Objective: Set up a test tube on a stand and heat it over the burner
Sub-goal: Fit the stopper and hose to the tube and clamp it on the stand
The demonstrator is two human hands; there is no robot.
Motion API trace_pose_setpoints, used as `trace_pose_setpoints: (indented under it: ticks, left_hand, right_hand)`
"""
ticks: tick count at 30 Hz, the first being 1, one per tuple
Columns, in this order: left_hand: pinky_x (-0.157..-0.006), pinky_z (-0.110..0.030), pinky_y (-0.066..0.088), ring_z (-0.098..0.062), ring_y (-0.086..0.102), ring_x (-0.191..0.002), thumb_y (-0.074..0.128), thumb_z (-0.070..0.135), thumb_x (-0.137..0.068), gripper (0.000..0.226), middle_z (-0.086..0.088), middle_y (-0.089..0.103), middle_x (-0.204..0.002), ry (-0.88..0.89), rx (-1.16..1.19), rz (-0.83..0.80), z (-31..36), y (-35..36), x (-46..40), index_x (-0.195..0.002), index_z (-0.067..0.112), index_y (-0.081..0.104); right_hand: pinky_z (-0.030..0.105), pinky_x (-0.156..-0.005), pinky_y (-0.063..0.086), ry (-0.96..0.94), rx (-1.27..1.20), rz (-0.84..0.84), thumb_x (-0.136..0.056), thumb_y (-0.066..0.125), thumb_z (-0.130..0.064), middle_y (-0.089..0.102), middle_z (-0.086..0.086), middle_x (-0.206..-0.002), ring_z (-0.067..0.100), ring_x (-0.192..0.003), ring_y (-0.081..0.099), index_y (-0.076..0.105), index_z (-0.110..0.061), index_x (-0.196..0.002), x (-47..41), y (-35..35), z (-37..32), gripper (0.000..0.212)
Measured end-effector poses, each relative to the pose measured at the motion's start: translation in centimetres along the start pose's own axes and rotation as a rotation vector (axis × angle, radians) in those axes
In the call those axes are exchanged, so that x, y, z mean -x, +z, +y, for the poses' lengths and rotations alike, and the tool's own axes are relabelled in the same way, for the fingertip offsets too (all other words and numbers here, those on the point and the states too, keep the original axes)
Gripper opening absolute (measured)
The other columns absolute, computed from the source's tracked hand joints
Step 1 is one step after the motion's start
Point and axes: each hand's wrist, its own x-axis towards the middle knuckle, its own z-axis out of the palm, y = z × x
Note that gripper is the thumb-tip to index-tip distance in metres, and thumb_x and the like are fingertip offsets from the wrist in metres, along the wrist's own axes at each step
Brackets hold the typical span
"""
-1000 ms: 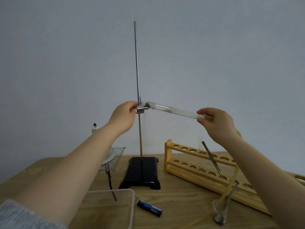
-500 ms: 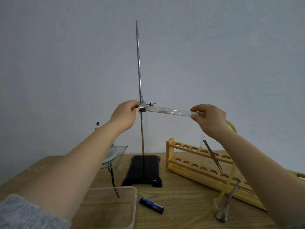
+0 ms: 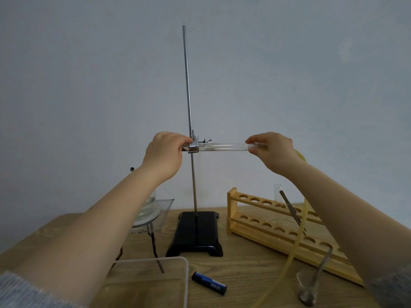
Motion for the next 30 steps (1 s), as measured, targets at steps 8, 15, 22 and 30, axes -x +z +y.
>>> trace_pose_setpoints:
  ticks: [8, 15, 22, 30]
  left_hand:
    - [-0.090, -0.035, 0.037, -0.025, 0.043, -0.117, 0.037, 0.002, -0.094, 0.043, 0.001, 0.064, -0.117, 0.043, -0.050, -0.017, 0.1, -0.3, 0.0, -0.123, 0.023, 0.060]
    - [-0.097, -0.039, 0.039, -0.025, 0.046, -0.119, 0.038, 0.004, -0.094, 0.040, 0.001, 0.063, -0.122, 0.046, -0.013, -0.086, -0.5, -0.6, -1.0, -0.119, 0.021, 0.063]
    - [-0.096, -0.026, 0.038, -0.020, 0.053, -0.117, 0.042, 0.012, -0.097, 0.032, -0.004, 0.059, -0.126, -0.134, 0.224, -0.205, -1.4, -1.4, -3.7, -0.124, 0.012, 0.058]
    - [-0.094, -0.026, 0.038, -0.023, 0.055, -0.114, 0.043, 0.024, -0.098, 0.035, -0.007, 0.058, -0.129, -0.240, 0.263, -0.385, -0.3, -0.3, -6.8, -0.129, 0.013, 0.055]
  right_hand:
    - [0.034, -0.094, 0.037, -0.038, -0.044, -0.028, -0.096, 0.053, -0.028, 0.058, -0.011, -0.087, 0.009, -0.082, 0.046, 0.066, -0.028, -0.114, -0.8, 1.9, -2.2, 0.022]
    - [0.036, -0.099, 0.037, -0.097, -0.032, -0.041, -0.096, 0.051, -0.028, 0.058, -0.011, -0.091, 0.010, -0.088, 0.046, 0.066, -0.029, -0.115, -1.4, 3.1, -4.1, 0.023]
    - [0.032, -0.099, 0.029, -0.161, -0.005, -0.071, -0.097, 0.049, -0.030, 0.058, -0.010, -0.095, 0.007, -0.090, 0.045, 0.065, -0.030, -0.116, -2.3, 3.4, -4.4, 0.025]
    - [0.032, -0.101, 0.028, -0.150, -0.019, -0.090, -0.098, 0.049, -0.031, 0.064, -0.004, -0.102, 0.017, -0.102, 0.055, 0.065, -0.031, -0.114, -2.4, 3.3, -3.6, 0.024]
